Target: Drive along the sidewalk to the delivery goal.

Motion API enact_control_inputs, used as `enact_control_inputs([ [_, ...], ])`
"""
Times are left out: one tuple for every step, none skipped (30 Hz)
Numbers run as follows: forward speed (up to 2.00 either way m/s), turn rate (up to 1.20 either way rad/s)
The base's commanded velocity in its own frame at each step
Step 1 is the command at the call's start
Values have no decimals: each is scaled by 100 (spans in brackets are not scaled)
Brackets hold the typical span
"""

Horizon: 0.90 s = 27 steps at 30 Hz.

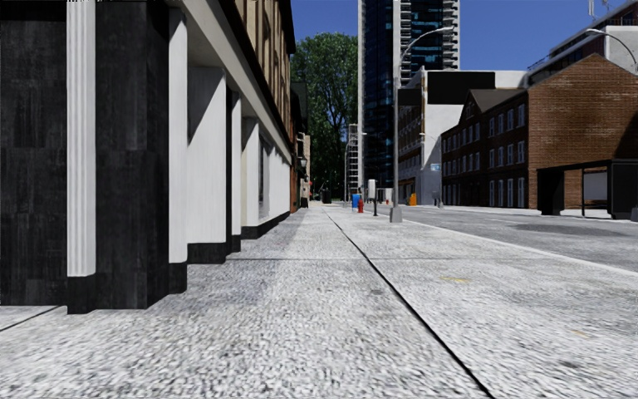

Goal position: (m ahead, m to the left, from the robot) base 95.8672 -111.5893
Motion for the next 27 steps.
enact_control_inputs([
  [200,0],
  [200,0],
  [200,0],
  [200,0],
  [200,0],
  [200,0],
  [200,0],
  [200,0],
  [200,0],
  [200,0],
  [200,0],
  [200,0],
  [200,0],
  [200,0],
  [200,0],
  [200,0],
  [200,0],
  [200,0],
  [200,0],
  [200,0],
  [200,0],
  [200,0],
  [200,0],
  [200,0],
  [200,0],
  [200,0],
  [200,0],
])
